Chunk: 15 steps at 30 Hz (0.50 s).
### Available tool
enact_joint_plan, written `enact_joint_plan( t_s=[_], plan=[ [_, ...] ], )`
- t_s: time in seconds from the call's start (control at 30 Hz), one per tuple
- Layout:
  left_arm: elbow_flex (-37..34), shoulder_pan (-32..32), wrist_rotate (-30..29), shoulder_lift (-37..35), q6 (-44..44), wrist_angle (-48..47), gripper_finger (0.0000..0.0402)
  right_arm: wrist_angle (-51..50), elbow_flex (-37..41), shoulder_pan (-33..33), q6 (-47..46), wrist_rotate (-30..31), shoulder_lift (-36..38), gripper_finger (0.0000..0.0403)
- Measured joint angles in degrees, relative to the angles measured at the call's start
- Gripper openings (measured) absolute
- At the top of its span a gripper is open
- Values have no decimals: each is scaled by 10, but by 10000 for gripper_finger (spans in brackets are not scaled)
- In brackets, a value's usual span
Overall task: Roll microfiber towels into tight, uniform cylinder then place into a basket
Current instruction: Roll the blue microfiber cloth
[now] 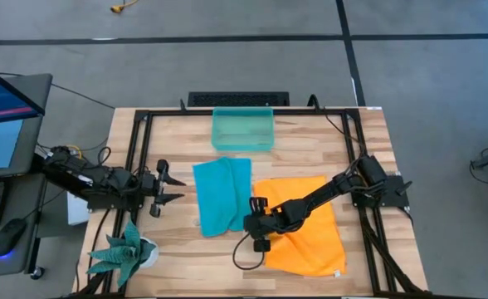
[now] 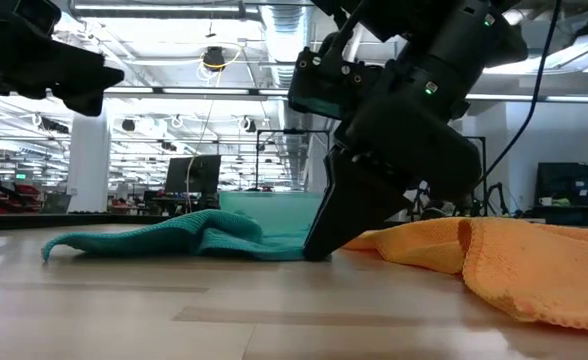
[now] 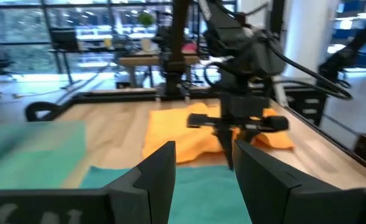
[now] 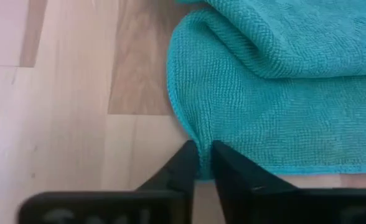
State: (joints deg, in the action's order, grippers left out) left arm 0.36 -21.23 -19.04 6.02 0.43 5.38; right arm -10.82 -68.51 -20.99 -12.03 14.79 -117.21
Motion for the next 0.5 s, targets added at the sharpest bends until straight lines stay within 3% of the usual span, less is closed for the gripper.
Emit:
enact_joint_plan(
  t_s=[0.2,0.5],
  plan=[
    [0,0,-40,0,2,22,151,4,0,2,3,9,-1,9],
    [23,0,-81,48,84,71,151,6,1,9,4,4,-1,28]
  ],
)
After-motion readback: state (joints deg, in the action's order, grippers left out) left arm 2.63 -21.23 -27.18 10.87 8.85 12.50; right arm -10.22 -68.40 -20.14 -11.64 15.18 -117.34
